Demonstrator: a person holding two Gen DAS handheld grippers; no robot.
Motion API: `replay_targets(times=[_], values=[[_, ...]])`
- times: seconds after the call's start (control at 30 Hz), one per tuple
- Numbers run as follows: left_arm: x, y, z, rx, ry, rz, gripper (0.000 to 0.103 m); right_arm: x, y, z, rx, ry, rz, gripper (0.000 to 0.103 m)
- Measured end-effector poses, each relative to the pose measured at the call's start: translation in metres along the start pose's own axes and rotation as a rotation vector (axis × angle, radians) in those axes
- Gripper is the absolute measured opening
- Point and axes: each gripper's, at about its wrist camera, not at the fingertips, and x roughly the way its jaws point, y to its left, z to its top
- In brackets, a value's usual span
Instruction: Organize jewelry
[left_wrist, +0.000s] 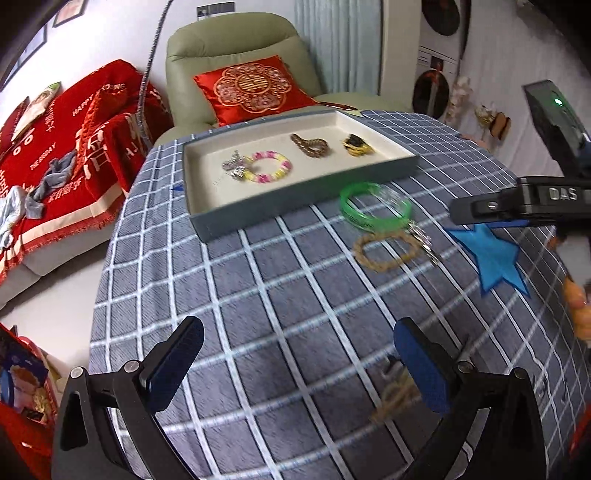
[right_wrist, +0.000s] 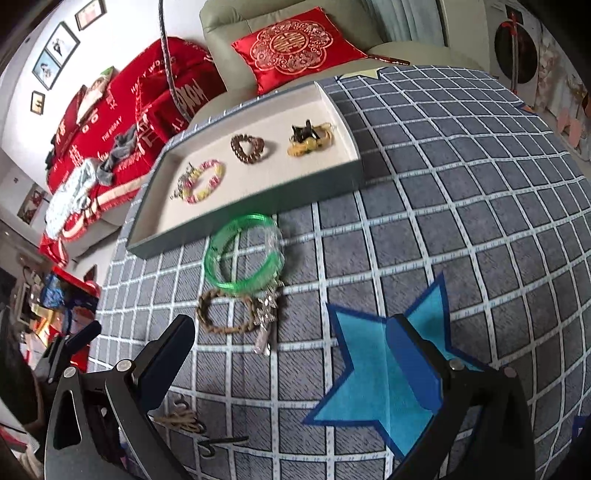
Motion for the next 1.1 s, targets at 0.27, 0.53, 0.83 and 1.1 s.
replay_targets(times=[0.27,0.53,0.83,1.1], values=[[-0.003,-0.016,-0.016,0.032,0.027,-0.020,0.103,0.011,0.008,-0.015,-0.036,0.048,-0.023,0.103],[0.001,-0.027,-0.019,0.045,0.041,-0.031,0.103,0.018,0.012,0.008,-0.021,0.033,-0.026,0.103],[0.004,-0.042,-0.019,0.087,0.056,-0.042,0.101,0.043,0.021,0.040,-0.020,0.041,-0.059,0.100],[0.004,-0.049,-0.020,0.109,0.067,-0.068,0.090,0.061,0.028,0.048,-0.076,0.064,-0.131,0.081]])
